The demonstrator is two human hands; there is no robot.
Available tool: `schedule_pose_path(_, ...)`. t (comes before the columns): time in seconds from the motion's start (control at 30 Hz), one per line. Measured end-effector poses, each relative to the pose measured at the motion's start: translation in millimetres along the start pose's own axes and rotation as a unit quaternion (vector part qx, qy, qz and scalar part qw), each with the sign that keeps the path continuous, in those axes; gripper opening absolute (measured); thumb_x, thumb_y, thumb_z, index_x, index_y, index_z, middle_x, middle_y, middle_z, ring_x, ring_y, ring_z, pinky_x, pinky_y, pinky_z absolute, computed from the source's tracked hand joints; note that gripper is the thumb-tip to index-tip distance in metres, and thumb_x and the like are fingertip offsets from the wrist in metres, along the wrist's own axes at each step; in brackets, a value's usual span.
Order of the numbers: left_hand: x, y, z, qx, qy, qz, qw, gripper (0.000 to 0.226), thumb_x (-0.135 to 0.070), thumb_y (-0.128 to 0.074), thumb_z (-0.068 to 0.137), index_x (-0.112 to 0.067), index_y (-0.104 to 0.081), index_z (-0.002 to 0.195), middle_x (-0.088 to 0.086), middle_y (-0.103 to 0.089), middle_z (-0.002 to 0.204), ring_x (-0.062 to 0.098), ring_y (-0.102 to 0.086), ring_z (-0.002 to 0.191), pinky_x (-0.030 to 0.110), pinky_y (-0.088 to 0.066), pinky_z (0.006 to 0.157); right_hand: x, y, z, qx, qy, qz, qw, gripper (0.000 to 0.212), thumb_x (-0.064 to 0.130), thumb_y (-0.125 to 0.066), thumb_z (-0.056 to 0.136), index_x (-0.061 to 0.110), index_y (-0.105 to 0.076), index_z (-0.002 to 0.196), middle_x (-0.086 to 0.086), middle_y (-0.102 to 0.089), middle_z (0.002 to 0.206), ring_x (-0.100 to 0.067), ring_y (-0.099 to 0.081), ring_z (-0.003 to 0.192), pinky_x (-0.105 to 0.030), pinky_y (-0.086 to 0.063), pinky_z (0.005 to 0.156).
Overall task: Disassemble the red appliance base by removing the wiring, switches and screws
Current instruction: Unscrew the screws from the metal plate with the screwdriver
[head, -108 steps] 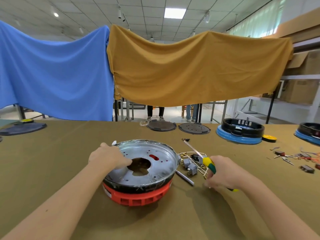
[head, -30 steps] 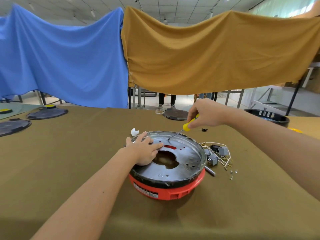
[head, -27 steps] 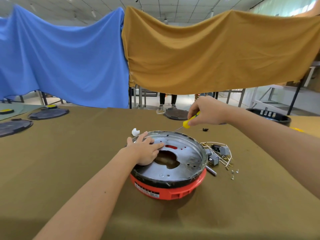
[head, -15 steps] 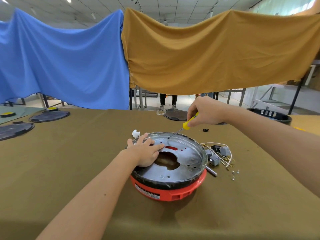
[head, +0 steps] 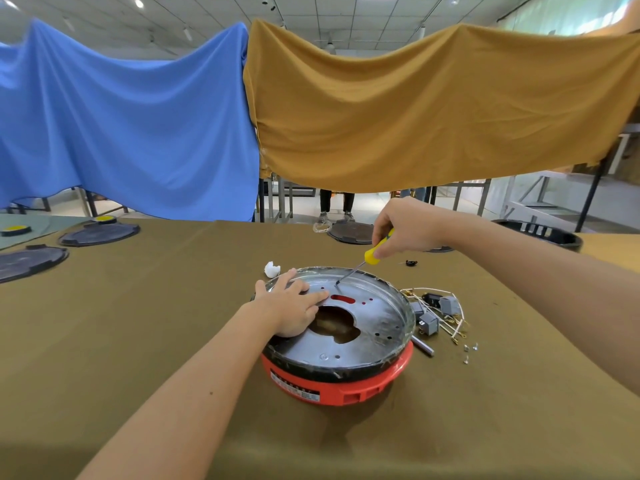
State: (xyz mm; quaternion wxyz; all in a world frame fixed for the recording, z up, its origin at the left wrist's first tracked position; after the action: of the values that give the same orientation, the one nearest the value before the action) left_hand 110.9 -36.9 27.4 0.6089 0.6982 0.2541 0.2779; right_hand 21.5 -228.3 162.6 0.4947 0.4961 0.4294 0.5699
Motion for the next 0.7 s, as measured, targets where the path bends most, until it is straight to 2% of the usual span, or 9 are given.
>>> schedule_pose_path(0.17, 0, 0, 0, -0.002, 0.0, 0.004, 1.0, 0.047, -0.045, -0.012, 0.104, -0.052, -0.01, 0.151, -0.011, -0.011, 0.162, 0.021, 0.013, 0.15, 0.066, -0.006, 0.11, 3, 2, 2, 0.018, 0.001, -0.015, 1.0, 0.019, 0.037, -0.079, 0.082, 0.019, -0.075, 0.086, -0.004, -0.072, 0.078, -0.014, -0.062, 0.067, -0.019, -0.041, 0.056)
schedule_pose_path(0.37, -1, 0, 0, 0.004, 0.003, 0.015, 1.0, 0.047, -0.044, -0.012, 0.105, -0.053, -0.007, 0.15, -0.012, -0.01, 0.162, 0.021, 0.013, 0.15, 0.066, -0.008, 0.109, 17, 10, 18, 0.048, -0.009, -0.061, 0.997, 0.017, 0.036, -0.08, 0.08, 0.021, -0.077, 0.086, 0.002, -0.071, 0.076, -0.014, -0.062, 0.066, -0.019, -0.041, 0.054)
schedule_pose_path(0.47, -2, 1, 0, 0.008, 0.003, 0.011, 1.0, 0.047, -0.044, -0.012, 0.105, -0.052, -0.008, 0.151, -0.012, -0.01, 0.161, 0.021, 0.014, 0.15, 0.066, -0.009, 0.108, 27, 14, 30, 0.054, -0.022, -0.045, 0.997, 0.025, 0.027, -0.068, 0.081, 0.006, -0.076, 0.092, -0.001, -0.062, 0.067, -0.016, -0.05, 0.06, -0.024, -0.038, 0.055)
schedule_pose_path(0.53, -1, 3, 0, 0.013, -0.002, 0.011, 1.0, 0.047, -0.043, -0.014, 0.105, -0.051, -0.009, 0.151, -0.011, -0.011, 0.161, 0.022, 0.013, 0.15, 0.068, -0.009, 0.109, 31, 19, 35, 0.03, -0.018, -0.019, 0.999, 0.025, 0.027, -0.067, 0.081, 0.006, -0.074, 0.092, -0.002, -0.061, 0.071, -0.014, -0.045, 0.055, -0.022, -0.036, 0.049)
schedule_pose_path(0.6, 0, 9, 2, 0.028, -0.007, 0.014, 0.999, 0.047, -0.043, -0.017, 0.105, -0.05, -0.01, 0.151, -0.008, -0.014, 0.161, 0.023, 0.012, 0.15, 0.069, -0.01, 0.11, 33, 24, 37, -0.032, 0.002, 0.018, 0.999, 0.018, 0.032, -0.074, 0.081, 0.017, -0.069, 0.09, 0.0, -0.064, 0.08, -0.01, -0.05, 0.055, -0.017, -0.037, 0.045)
schedule_pose_path(0.7, -2, 21, 6, 0.023, -0.03, 0.053, 0.998, 0.047, -0.046, -0.022, 0.104, -0.046, -0.018, 0.151, 0.0, -0.025, 0.157, 0.025, 0.003, 0.149, 0.066, -0.014, 0.11, 35, 21, 38, -0.101, 0.008, 0.033, 0.994, 0.03, 0.042, -0.073, 0.087, 0.018, -0.058, 0.098, 0.003, -0.056, 0.085, -0.01, -0.049, 0.062, -0.022, -0.035, 0.051)
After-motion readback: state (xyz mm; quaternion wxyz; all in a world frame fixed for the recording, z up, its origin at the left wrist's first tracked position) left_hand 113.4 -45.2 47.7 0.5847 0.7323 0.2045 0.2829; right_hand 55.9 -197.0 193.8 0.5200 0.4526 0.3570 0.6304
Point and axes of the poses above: each hand's wrist, its own z-axis towards the middle knuckle, its own y-axis out of the back of the hand, x = y × z, the point moved 3 cm from there along z, towards the middle knuckle
